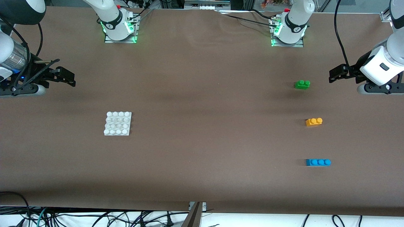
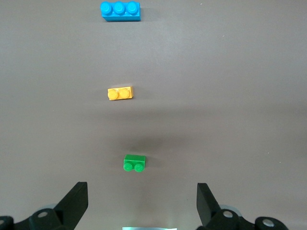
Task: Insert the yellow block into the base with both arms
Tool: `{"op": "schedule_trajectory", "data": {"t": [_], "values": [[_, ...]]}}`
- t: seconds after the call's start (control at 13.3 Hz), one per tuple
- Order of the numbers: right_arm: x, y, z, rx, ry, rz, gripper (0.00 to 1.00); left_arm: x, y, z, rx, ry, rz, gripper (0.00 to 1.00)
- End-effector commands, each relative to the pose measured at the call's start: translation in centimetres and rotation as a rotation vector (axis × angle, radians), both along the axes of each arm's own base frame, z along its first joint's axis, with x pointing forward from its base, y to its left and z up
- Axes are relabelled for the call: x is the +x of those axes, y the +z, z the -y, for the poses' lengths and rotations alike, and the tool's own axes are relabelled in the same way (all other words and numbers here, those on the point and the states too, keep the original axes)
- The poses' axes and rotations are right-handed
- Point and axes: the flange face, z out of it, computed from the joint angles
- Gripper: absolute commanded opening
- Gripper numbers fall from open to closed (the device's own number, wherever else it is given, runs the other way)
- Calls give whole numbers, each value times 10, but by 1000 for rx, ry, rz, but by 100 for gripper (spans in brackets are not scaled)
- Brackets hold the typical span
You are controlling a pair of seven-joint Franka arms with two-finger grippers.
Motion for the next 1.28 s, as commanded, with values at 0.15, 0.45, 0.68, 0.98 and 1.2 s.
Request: {"op": "schedule_trajectory", "data": {"t": [0.15, 0.45, 0.68, 0.98, 1.2], "values": [[0, 3, 9, -10, 3, 4, 99, -1, 2, -1, -6, -17, -6, 100], [0, 2, 9, -11, 3, 1, 99, -2, 3, -1, -6, -17, -4, 100], [1, -1, 7, -12, 6, -4, 99, -2, 3, -1, -6, -17, -4, 100], [5, -11, 7, -16, 5, -20, 99, -2, 3, -1, -6, -17, -4, 100], [7, -11, 8, -14, 3, -5, 99, -2, 3, -1, -6, -17, -4, 100]]}}
